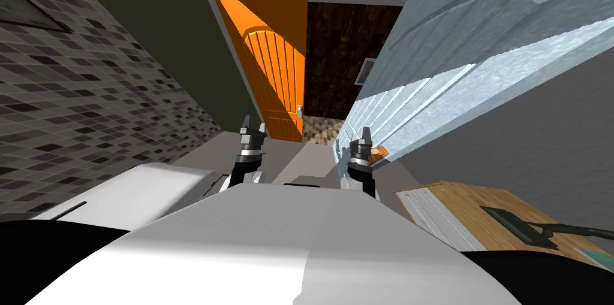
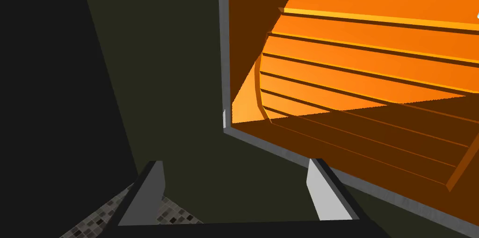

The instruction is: Pull the door open

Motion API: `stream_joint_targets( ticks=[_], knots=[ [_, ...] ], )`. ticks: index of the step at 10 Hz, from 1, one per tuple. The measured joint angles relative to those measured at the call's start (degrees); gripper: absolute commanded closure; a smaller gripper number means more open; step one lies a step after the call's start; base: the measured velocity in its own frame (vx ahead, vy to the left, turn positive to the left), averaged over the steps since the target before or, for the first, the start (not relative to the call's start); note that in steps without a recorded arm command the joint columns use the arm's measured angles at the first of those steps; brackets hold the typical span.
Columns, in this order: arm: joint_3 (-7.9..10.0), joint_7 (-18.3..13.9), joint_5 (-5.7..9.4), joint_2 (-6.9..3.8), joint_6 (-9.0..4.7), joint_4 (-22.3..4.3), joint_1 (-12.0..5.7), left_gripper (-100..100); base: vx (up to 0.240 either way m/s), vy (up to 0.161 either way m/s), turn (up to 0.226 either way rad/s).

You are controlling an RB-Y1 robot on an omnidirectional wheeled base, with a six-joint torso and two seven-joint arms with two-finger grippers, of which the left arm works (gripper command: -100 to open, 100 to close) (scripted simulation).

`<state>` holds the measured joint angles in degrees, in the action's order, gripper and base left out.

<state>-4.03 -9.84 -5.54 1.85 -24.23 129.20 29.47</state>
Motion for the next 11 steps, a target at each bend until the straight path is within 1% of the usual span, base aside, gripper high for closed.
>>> stream_joint_targets(
  ticks=[1, 2, 6, 7, 8, 10, 11],
  knots=[
    [-0.12, -0.3, 0.01, -0.43, -0.09, -1.3, -0.38, -100, 0.184, -0.007, -0.023],
    [0.03, -0.1, 0.09, -0.70, -0.09, -1.8, -0.54, -100, 0.166, -0.009, -0.019],
    [0.76, 0.2, 0.46, -2.18, 1.03, -5.8, -2.85, -100, 0.182, -0.014, -0.033],
    [1.22, 0.0, 0.73, -2.81, 1.14, -7.2, -3.49, -100, 0.120, -0.001, -0.028],
    [1.21, 0.1, 0.73, -2.96, 1.24, -8.4, -4.01, -100, 0.136, -0.016, -0.038],
    [1.53, 0.2, 0.96, -3.70, 1.34, -11.1, -5.02, -100, 0.163, -0.013, -0.036],
    [1.68, 0.3, 1.01, -3.97, 1.84, -12.6, -6.02, -100, 0.156, 0.007, -0.043]
  ],
)
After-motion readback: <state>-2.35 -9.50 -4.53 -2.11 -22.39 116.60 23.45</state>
